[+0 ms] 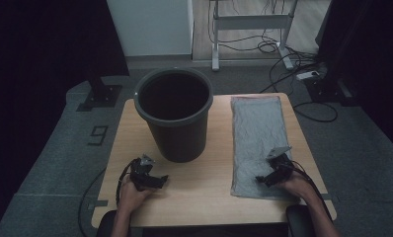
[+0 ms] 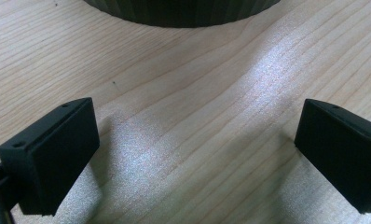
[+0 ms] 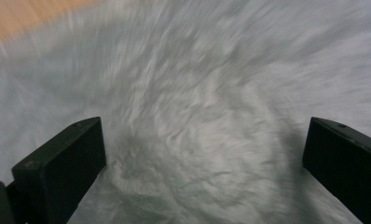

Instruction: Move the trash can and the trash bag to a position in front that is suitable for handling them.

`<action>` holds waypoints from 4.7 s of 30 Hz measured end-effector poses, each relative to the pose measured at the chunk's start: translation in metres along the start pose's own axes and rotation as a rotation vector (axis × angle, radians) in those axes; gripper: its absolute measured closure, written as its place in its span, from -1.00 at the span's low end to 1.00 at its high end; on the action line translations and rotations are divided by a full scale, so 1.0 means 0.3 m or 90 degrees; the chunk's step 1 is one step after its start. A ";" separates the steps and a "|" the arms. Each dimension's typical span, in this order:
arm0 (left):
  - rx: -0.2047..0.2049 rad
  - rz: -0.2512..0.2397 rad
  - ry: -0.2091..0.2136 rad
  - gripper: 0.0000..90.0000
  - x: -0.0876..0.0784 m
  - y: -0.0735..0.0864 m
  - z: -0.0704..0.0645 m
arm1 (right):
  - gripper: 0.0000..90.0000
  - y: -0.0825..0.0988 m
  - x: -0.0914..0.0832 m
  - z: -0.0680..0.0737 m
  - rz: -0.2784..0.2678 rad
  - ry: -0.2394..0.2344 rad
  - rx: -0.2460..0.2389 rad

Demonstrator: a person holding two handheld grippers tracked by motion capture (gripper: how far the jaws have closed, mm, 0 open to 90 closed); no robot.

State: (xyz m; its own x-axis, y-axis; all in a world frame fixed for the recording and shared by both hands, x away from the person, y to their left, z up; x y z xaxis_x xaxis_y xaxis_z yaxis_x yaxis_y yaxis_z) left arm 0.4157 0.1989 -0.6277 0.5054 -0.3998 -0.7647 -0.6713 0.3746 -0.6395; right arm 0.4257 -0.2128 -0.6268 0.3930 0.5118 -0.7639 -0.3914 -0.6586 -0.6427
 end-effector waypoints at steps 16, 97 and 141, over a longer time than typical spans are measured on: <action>-0.002 0.000 -0.001 -1.00 0.001 -0.001 0.000 | -1.00 -0.053 0.047 -0.006 -0.002 0.147 0.170; -0.087 -0.110 -0.071 -1.00 -0.108 -0.406 0.375 | -1.00 -0.154 -0.120 -0.137 -0.106 0.133 0.179; -0.039 -0.123 0.013 -0.96 0.053 -0.612 0.150 | -1.00 -0.481 0.066 -0.299 -0.132 0.188 0.209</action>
State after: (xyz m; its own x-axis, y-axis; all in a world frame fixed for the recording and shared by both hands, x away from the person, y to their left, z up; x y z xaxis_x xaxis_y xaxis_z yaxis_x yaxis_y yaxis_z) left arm 0.5715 0.1613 -0.5260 0.6176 -0.4758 -0.6263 -0.5952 0.2377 -0.7676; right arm 0.5645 -0.1572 -0.5439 0.6908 0.4045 -0.5993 -0.5030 -0.3265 -0.8002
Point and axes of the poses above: each handheld gripper's, and its own axes: x roughly forward along the jaws, y roughly out of its underside, z roughly to its left, the point moved 10 cm from there along x, roughly forward along the jaws, and after that the axes turned 5 degrees about -x, right-handed, at the moved point
